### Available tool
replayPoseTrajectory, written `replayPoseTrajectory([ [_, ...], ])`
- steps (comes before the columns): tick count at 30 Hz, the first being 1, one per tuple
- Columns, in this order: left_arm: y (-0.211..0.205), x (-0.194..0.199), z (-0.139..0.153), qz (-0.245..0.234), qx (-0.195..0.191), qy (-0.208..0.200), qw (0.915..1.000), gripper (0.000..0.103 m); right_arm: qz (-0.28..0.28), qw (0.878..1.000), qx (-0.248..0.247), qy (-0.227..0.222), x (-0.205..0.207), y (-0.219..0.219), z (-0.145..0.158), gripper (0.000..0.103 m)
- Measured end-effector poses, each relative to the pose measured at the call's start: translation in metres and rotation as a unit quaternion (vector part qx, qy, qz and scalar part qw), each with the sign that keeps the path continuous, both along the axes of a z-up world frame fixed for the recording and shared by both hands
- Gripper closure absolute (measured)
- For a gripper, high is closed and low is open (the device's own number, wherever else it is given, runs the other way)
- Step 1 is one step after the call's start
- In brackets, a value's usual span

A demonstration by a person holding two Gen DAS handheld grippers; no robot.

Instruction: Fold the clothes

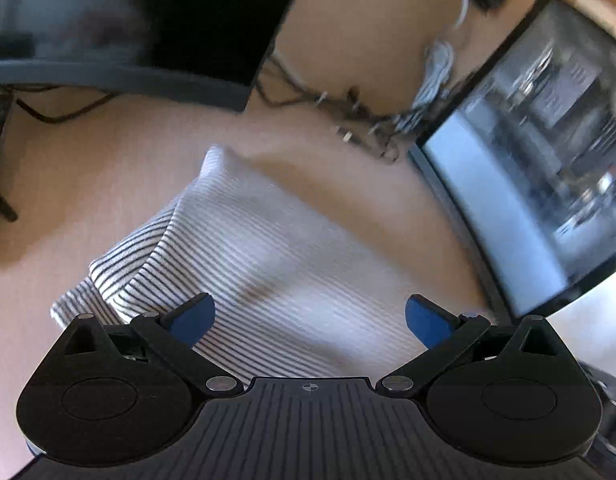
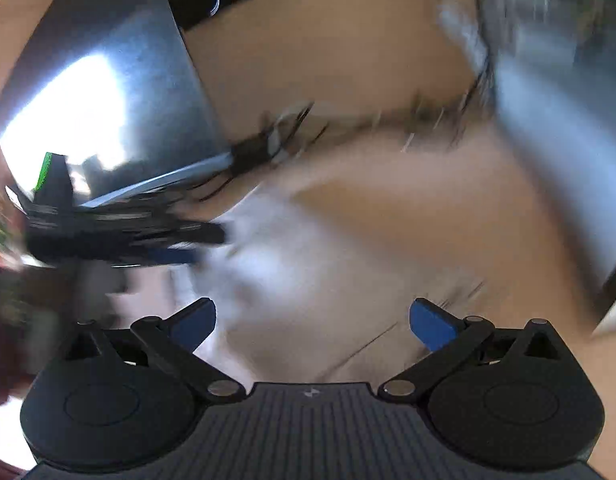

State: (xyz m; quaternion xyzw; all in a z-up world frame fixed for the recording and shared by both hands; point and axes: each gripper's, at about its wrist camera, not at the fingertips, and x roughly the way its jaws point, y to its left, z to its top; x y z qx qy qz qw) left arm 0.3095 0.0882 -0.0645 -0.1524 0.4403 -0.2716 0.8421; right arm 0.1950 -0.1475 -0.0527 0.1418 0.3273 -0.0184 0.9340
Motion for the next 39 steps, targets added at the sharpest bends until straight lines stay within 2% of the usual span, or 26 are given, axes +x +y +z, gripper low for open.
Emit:
replayPoseTrajectory([
  [3, -0.005, -0.016, 0.004, -0.005, -0.038, 0.006, 0.9992, 0.000, -0.025, 0.994, -0.102, 0.019, 0.014, -0.008, -0.008, 0.000],
  [5, -0.013, -0.021, -0.006, -0.012, -0.062, 0.035, 0.9974, 0.000, -0.042, 0.988, -0.141, 0.054, 0.030, -0.015, -0.026, 0.000],
  [6, -0.019, -0.024, -0.014, -0.013, -0.059, 0.048, 0.9970, 0.000, -0.049, 0.984, -0.153, 0.074, 0.039, -0.019, -0.038, 0.000],
  [8, -0.029, -0.031, -0.029, -0.012, -0.038, 0.065, 0.9971, 0.000, -0.049, 0.985, -0.135, 0.095, 0.048, -0.022, -0.054, 0.000],
  [10, -0.033, -0.041, -0.037, -0.010, -0.021, 0.050, 0.9985, 0.000, -0.060, 0.987, -0.119, 0.094, 0.047, -0.022, -0.058, 0.000],
  [12, -0.035, -0.045, -0.038, -0.012, -0.014, 0.035, 0.9992, 0.000, -0.069, 0.987, -0.110, 0.093, 0.044, -0.023, -0.061, 0.000],
  [19, -0.036, -0.035, -0.038, -0.062, -0.001, 0.038, 0.9973, 0.000, -0.118, 0.987, -0.034, 0.106, 0.022, -0.018, -0.068, 0.000],
  [22, -0.036, -0.032, -0.038, -0.093, 0.013, 0.026, 0.9952, 0.000, -0.101, 0.986, -0.014, 0.129, 0.012, 0.000, -0.066, 0.000],
  [24, -0.035, -0.024, -0.038, -0.098, 0.017, 0.023, 0.9948, 0.000, -0.082, 0.986, 0.001, 0.144, 0.006, 0.013, -0.066, 0.000],
  [27, -0.031, -0.006, -0.039, -0.084, 0.001, 0.032, 0.9959, 0.000, -0.025, 0.989, 0.002, 0.142, 0.006, 0.037, -0.064, 0.000],
  [30, -0.027, 0.005, -0.037, -0.065, -0.017, 0.057, 0.9961, 0.000, -0.006, 0.991, -0.015, 0.136, 0.010, 0.039, -0.055, 0.000],
  [33, -0.024, -0.004, -0.025, -0.053, -0.014, 0.052, 0.9972, 0.000, 0.011, 0.991, -0.032, 0.128, 0.013, 0.041, -0.046, 0.000],
  [37, -0.019, -0.025, -0.013, -0.065, -0.034, 0.036, 0.9966, 0.000, -0.022, 0.992, -0.078, 0.094, 0.005, 0.021, -0.023, 0.000],
  [39, -0.021, -0.030, -0.020, -0.068, -0.038, 0.046, 0.9959, 0.000, -0.016, 0.989, -0.101, 0.106, 0.009, 0.017, -0.025, 0.000],
])
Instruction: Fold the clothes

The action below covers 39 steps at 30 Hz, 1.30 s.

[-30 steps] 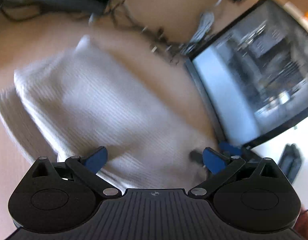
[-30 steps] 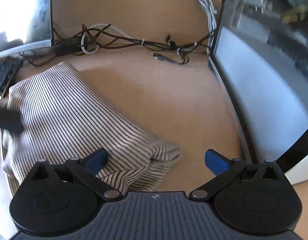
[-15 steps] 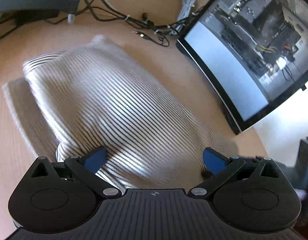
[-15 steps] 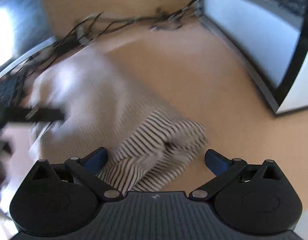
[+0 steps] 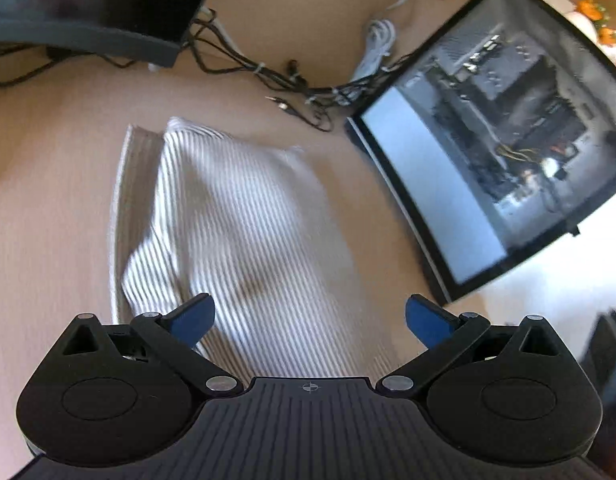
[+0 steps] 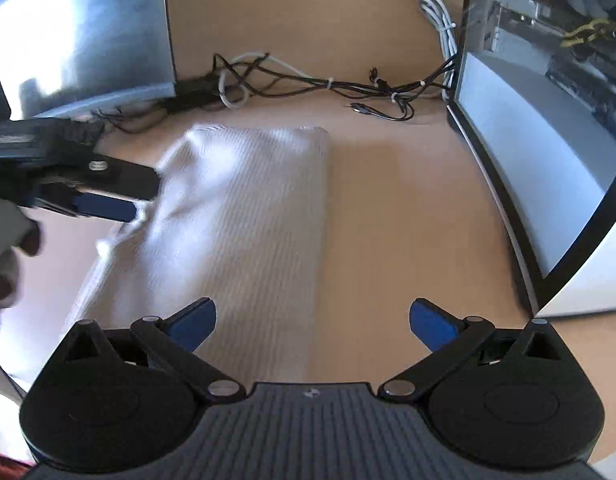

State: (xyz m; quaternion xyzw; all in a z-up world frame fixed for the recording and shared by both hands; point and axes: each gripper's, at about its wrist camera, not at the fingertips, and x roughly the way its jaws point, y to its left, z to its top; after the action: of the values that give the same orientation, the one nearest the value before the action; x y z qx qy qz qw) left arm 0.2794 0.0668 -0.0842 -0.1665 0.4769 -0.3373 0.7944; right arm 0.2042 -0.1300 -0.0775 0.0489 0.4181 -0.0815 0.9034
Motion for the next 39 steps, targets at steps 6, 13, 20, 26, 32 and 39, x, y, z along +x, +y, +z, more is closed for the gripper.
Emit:
replayPoseTrajectory([
  [6, -0.004, -0.009, -0.018, 0.017, 0.000, 0.010, 0.9998, 0.000, 0.071, 0.987, -0.140, 0.031, 0.012, 0.032, -0.026, 0.000],
  [13, -0.007, -0.012, -0.016, 0.019, 0.012, -0.002, 0.9998, 0.000, 0.087, 0.989, -0.117, 0.027, 0.023, 0.021, -0.005, 0.000],
  [20, -0.006, -0.011, -0.018, 0.021, 0.004, -0.001, 0.9998, 0.000, 0.098, 0.994, -0.015, 0.034, 0.013, 0.035, -0.014, 0.000],
  [26, -0.003, -0.011, -0.019, 0.024, -0.003, -0.002, 0.9997, 0.000, 0.094, 0.994, -0.036, 0.033, 0.017, 0.046, -0.015, 0.000],
  [32, 0.012, -0.011, -0.017, 0.039, -0.037, 0.016, 0.9984, 0.000, 0.085, 0.995, -0.025, 0.037, 0.023, 0.038, -0.018, 0.000],
  [39, 0.031, -0.023, 0.005, 0.023, -0.084, 0.015, 0.9961, 0.000, 0.099, 0.994, -0.043, 0.016, 0.030, 0.038, -0.021, 0.000],
])
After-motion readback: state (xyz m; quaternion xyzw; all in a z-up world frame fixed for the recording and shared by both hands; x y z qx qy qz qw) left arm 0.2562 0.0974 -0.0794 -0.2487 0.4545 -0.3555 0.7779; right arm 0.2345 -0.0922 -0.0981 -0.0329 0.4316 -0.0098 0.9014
